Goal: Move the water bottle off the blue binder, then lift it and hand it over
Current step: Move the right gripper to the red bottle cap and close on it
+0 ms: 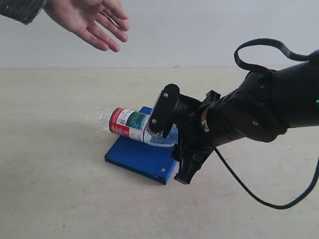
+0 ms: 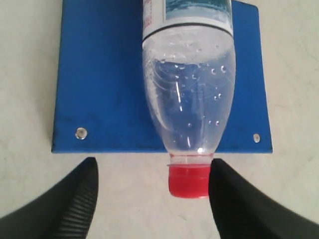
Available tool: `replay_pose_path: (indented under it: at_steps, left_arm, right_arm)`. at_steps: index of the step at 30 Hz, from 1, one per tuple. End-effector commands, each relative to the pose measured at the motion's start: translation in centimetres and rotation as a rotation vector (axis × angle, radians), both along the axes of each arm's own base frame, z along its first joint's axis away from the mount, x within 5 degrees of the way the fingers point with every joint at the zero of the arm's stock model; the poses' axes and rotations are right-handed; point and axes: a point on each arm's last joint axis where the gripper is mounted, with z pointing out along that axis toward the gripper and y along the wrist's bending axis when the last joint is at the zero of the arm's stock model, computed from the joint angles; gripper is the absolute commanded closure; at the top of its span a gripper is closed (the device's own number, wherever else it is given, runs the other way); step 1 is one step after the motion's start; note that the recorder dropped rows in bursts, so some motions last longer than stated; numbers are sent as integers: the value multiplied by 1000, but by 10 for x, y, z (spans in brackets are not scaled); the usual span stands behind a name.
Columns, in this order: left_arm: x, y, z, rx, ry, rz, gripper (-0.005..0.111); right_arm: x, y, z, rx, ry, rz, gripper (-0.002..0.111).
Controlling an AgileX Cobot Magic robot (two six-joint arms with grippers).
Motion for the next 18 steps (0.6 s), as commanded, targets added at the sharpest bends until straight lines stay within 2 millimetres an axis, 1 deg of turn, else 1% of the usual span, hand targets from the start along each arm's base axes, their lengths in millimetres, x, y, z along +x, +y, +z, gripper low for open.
replay_pose_path:
  at_steps: [1, 6, 8, 9, 12, 14, 15, 18]
  left_arm:
    - [0, 0, 0, 0, -3, -8, 102]
    - [0, 0, 0, 0, -3, -8, 102]
    - [0, 0, 0, 0, -3, -8, 102]
    - [0, 0, 0, 0, -3, -8, 102]
    - [0, 0, 0, 0, -3, -8, 102]
    - [0, 0, 0, 0, -3, -8, 102]
    - [0, 0, 0, 0, -3, -8, 102]
    - [0, 0, 0, 0, -3, -8, 102]
  right_arm:
    - [2, 2, 5, 24, -32, 13, 50]
    - [2, 2, 5, 21, -35, 15, 50]
    - [2, 2, 4, 36, -21, -11, 50]
    - [2, 1, 4, 36, -18, -15, 47]
    - [2, 1, 4, 23, -26, -2, 28]
    - [2, 1, 5, 20, -35, 8, 19]
    - [2, 2, 5, 25, -39, 9, 17]
    - [3, 3, 6, 26, -56, 25, 17]
